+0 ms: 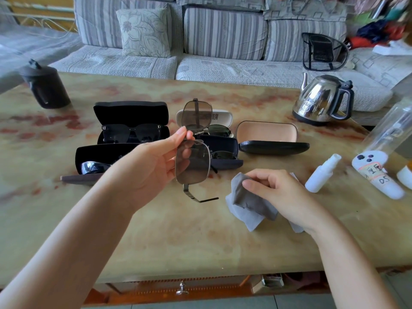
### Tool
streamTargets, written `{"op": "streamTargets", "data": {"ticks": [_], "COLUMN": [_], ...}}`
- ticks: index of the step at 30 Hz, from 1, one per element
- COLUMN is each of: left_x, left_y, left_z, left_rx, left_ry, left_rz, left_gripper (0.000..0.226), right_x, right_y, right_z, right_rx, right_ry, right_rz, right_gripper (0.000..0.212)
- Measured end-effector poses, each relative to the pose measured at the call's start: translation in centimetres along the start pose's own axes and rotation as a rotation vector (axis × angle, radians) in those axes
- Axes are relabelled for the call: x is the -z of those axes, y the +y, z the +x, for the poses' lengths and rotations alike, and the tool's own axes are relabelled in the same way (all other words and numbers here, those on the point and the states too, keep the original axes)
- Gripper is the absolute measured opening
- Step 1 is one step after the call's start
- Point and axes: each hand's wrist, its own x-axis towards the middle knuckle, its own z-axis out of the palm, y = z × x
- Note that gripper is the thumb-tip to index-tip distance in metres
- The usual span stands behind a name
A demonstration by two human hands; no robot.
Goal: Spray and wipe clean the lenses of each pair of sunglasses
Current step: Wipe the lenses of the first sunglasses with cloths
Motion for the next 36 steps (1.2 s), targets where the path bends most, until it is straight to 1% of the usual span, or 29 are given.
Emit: {"op": "streamTargets", "data": {"ticks": [2, 4, 6, 7, 8, 9, 10, 11, 12, 13, 15, 18, 20, 22, 23, 26, 28, 29, 30, 31, 33, 36], "left_x": [0.0, 0.0, 0.0, 0.0, -0.1, -0.2, -0.2, -0.2, -0.2, -0.2, -0.3, -0.6, -0.8, -0.9, -0.9, -1.0, -1.1, -1.1, -1.2, -1.2, -1.3, -1.4], "left_y": [0.1, 0.1, 0.0, 0.0, -0.1, -0.2, -0.2, -0.3, -0.3, -0.4, -0.6, -0.7, -0.8, -0.9, -0.9, -1.0, -1.1, -1.1, -1.1, -1.1, -1.2, -1.3], "left_z": [0.0, 0.0, 0.0, 0.1, 0.1, 0.1, 0.0, 0.0, -0.1, -0.2, -0.3, -0.3, -0.3, -0.4, -0.4, -0.5, -0.5, -0.5, -0.5, -0.5, -0.5, -0.4], "left_rx": [-0.001, -0.004, -0.006, -0.006, -0.008, -0.013, -0.020, -0.030, -0.043, -0.057, -0.082, -0.092, -0.096, -0.102, -0.105, -0.104, -0.100, -0.098, -0.097, -0.097, -0.099, -0.100], "left_ry": [-0.002, -0.005, -0.002, -0.002, -0.003, -0.003, -0.001, 0.001, 0.000, -0.003, -0.010, -0.010, -0.006, -0.001, 0.000, 0.006, 0.012, 0.016, 0.021, 0.026, 0.039, 0.065], "left_rz": [0.004, 0.013, 0.021, 0.029, 0.037, 0.044, 0.055, 0.078, 0.116, 0.159, 0.216, 0.244, 0.250, 0.241, 0.241, 0.252, 0.251, 0.248, 0.244, 0.241, 0.241, 0.234], "left_gripper": [0.020, 0.019, 0.019, 0.020, 0.020, 0.020, 0.020, 0.021, 0.021, 0.021, 0.021, 0.021, 0.021, 0.022, 0.022, 0.023, 0.023, 0.023, 0.023, 0.022, 0.022, 0.021], "right_x": [0.3, 0.5, 0.2, -0.1, -0.4, -0.5, -0.4, -0.2, 0.3, 0.7, 1.6, 1.9, 1.7, 1.2, 1.0, 0.7, 0.5, 0.5, 0.6, 0.7, 0.9, 0.5], "right_y": [-0.3, -0.6, -0.6, -0.3, 0.2, 0.9, 1.6, 2.1, 2.5, 2.7, 3.2, 4.6, 5.0, 5.1, 5.0, 5.3, 5.6, 5.5, 5.4, 4.9, 3.5, 0.3], "right_z": [-0.2, -0.4, -0.3, -0.2, 0.1, 0.4, 0.7, 1.0, 1.2, 1.3, 1.2, 1.1, 1.4, 1.7, 1.9, 2.3, 2.5, 2.5, 2.5, 2.3, 1.8, 0.3], "right_rx": [-0.002, 0.013, -0.016, -0.046, -0.069, -0.086, -0.098, -0.111, -0.137, -0.174, -0.274, -0.371, -0.368, -0.368, -0.367, -0.320, -0.311, -0.301, -0.280, -0.239, -0.105, 0.038], "right_ry": [-0.057, -0.107, -0.147, -0.133, -0.083, 0.006, 0.123, 0.239, 0.321, 0.367, 0.391, 0.404, 0.427, 0.459, 0.491, 0.575, 0.591, 0.596, 0.610, 0.626, 0.648, 0.575], "right_rz": [0.111, 0.156, 0.170, 0.129, 0.037, -0.093, -0.243, -0.344, -0.361, -0.338, -0.307, -0.422, -0.552, -0.668, -0.702, -0.759, -0.800, -0.784, -0.701, -0.542, -0.120, 0.367], "right_gripper": [0.019, 0.020, 0.018, 0.016, 0.013, 0.012, 0.012, 0.013, 0.015, 0.016, 0.009, 0.024, 0.026, 0.041, 0.038, 0.021, 0.018, 0.018, 0.019, 0.019, 0.015, 0.006]}}
